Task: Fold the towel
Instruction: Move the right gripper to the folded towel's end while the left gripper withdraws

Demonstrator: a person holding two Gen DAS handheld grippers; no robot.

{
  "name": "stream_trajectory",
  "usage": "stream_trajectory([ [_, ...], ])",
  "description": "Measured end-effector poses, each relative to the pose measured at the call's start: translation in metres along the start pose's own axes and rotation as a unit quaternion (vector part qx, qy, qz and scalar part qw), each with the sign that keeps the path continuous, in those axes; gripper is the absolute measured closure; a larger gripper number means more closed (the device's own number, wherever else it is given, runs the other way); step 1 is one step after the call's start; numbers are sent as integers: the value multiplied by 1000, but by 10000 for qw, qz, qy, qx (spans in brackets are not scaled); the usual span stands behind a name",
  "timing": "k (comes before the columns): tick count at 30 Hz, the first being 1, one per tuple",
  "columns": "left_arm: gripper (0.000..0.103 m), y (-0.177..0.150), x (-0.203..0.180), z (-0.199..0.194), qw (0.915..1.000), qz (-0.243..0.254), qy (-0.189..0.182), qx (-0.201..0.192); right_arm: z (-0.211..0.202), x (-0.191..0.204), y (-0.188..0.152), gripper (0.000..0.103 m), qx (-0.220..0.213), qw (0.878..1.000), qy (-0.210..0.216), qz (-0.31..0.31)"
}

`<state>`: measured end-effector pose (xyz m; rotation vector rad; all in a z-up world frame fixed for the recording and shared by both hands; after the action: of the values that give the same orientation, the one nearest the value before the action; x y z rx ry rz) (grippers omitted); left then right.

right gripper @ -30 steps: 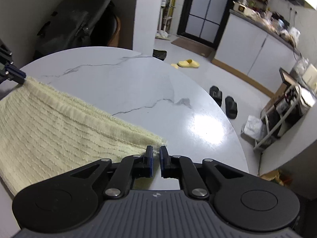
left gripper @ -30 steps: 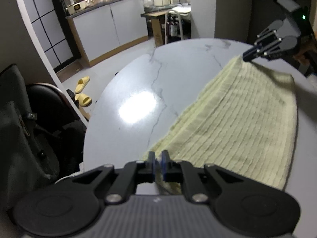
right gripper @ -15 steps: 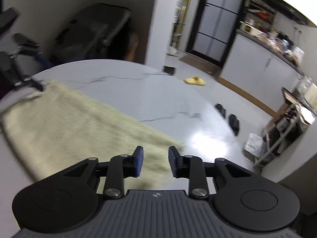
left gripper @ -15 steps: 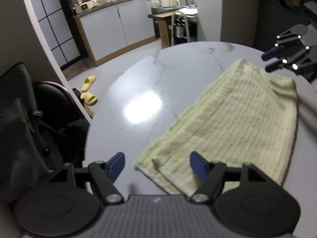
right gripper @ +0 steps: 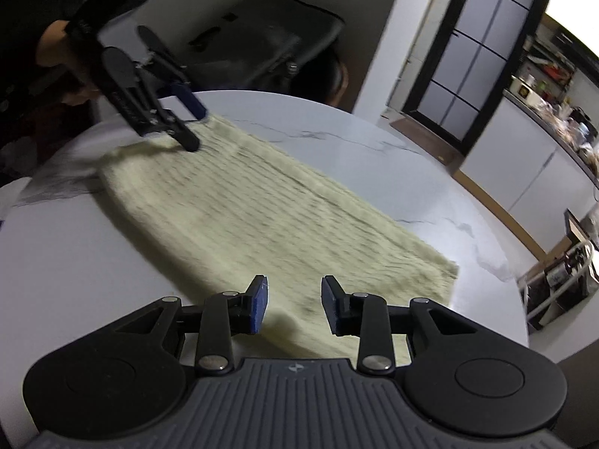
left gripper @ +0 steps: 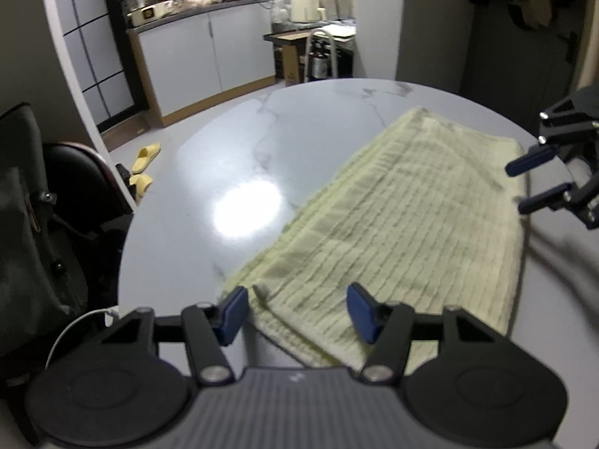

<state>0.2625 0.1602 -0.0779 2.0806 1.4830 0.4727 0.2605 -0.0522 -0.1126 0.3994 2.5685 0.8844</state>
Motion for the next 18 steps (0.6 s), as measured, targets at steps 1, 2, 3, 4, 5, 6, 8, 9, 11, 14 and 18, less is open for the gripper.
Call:
stream_trajectory([
  [1, 41, -2, -3, -1, 10000, 9, -31, 9, -1, 6, 1, 67, -5, 10000, 30, -44],
  [2, 41, -4, -5, -4, 10000, 27, -45, 10, -1, 11, 3, 67, -11, 9999, 60, -86],
  [3, 41, -6, -7, -5, 10000, 42, -46, 9, -1, 16, 5, 66, -27, 9999, 92, -106],
  [4, 41, -8, -10, -6, 10000, 60, -48, 11, 0, 20, 7, 66, -44, 9998, 124, -126],
  [5, 41, -10, -12, -7, 10000, 70, -60, 16, 1, 24, 9, 66, -61, 9998, 156, -145],
  [6, 41, -12, -15, -9, 9999, 73, -76, 23, 2, 28, 11, 66, -78, 9997, 188, -165],
  [8, 41, -17, -20, -13, 9999, 91, -121, 39, 3, 37, 16, 65, -112, 9994, 252, -204],
  [9, 41, -19, -22, -15, 9998, 108, -145, 46, 4, 41, 18, 65, -129, 9993, 284, -224],
  [11, 41, -23, -26, -18, 9997, 149, -199, 68, 5, 49, 22, 65, -163, 9989, 347, -264],
  [14, 41, -28, -31, -23, 9993, 168, -311, 138, 7, 64, 30, 65, -219, 9980, 474, -360],
  [18, 41, -34, -39, -28, 9989, 223, -386, 174, 14, 84, 46, 65, -313, 9957, 651, -587],
])
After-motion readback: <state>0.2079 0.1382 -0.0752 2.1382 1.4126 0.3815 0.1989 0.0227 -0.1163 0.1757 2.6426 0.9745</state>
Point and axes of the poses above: each gripper's, at about its wrist camera, not at the fingertips, and z roughly the way its jaws point, x to its left, y to its top, the point moved 9 cm from there along z, roughly the way its jaws point, and after that the axes turned 6 degrees about -z, right-handed, at the moved point
